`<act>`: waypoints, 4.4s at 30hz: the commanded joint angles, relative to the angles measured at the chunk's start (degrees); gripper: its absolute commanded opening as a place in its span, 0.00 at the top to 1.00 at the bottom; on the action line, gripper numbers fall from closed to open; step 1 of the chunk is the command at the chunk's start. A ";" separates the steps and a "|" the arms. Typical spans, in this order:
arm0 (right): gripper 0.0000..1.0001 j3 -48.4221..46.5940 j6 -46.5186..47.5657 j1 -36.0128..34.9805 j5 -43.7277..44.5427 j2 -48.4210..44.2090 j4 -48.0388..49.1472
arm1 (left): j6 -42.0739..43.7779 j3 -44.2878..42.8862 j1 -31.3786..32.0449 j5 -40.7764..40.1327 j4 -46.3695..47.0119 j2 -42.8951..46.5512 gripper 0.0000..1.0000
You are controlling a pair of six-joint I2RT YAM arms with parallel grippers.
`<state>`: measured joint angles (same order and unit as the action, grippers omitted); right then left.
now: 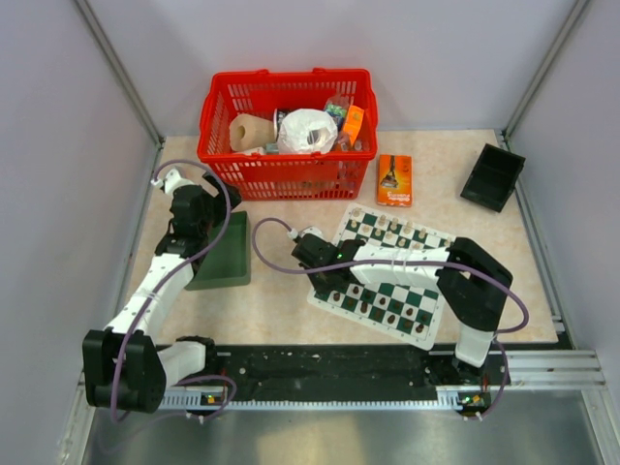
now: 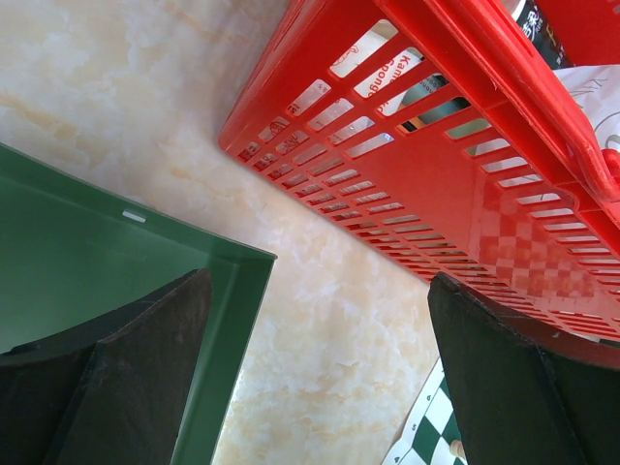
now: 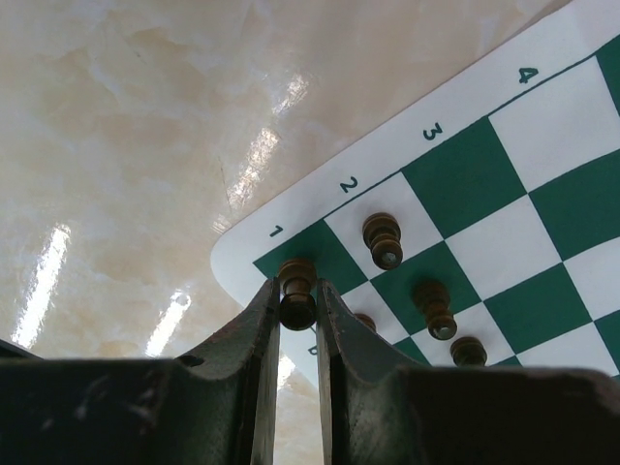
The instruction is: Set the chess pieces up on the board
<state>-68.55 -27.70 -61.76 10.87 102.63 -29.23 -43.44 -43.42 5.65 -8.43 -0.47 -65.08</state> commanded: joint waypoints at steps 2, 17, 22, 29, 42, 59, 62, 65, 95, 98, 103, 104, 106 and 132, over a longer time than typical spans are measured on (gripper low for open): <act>0.85 -2.11 -0.68 -0.73 0.47 0.47 0.05 | 0.11 0.18 -0.46 -0.54 1.52 1.18 0.01; 0.82 -2.46 -0.77 -0.73 0.73 1.70 -0.56 | -0.07 0.44 -0.55 -0.19 1.79 0.92 0.01; 0.73 -2.64 -0.69 -0.73 0.11 1.52 -0.47 | 0.02 0.53 -0.55 -0.19 1.70 1.01 0.01; 0.66 -3.16 -0.25 -0.73 -0.68 -0.85 -0.56 | -0.07 0.53 -0.64 -0.19 1.70 1.01 0.01; 0.53 -2.73 1.07 1.54 4.24 -13.76 -1.09 | -0.50 0.53 -0.82 -0.63 1.44 1.53 0.01; 0.47 3.25 1.51 24.83 2.40 -21.42 0.05 | 2.22 -7.37 -0.73 -0.80 -4.18 -1.27 0.01; 0.47 3.60 1.16 28.17 -1.02 -20.98 -0.03 | 3.80 -9.48 -0.73 0.43 -5.76 -1.80 0.01; 0.45 2.38 1.95 29.76 -2.79 -19.67 -1.08 | 4.94 -11.07 -0.73 0.60 -7.52 -1.72 0.01; 0.48 9.48 -6.74 48.48 -0.24 -24.05 -13.74 | 6.08 -17.93 -0.73 9.04 -14.65 -5.23 0.02; 0.50 11.86 -8.50 49.01 1.34 -26.77 -14.19 | 6.61 -18.28 -0.73 8.95 -14.74 -5.41 0.02; 0.53 13.54 -8.51 49.36 1.26 -25.47 -13.13 | 6.09 -17.58 -0.73 9.65 -13.86 -6.20 0.02; 0.54 13.36 -7.90 49.28 0.99 -24.77 -12.52 | 5.91 -17.66 -0.73 9.92 -13.77 -6.46 0.02; 0.56 12.84 -5.18 49.28 -0.85 -23.62 -10.24 | 5.82 -18.01 -0.73 10.62 -13.68 -6.81 0.02; 0.69 10.20 -0.25 50.51 0.03 -14.92 -6.89 | 5.82 -20.39 -0.73 10.54 -14.65 -8.57 0.02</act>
<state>-55.61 -29.41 -12.38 10.66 87.20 -38.15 -37.98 -61.12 5.26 1.93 -16.75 -73.69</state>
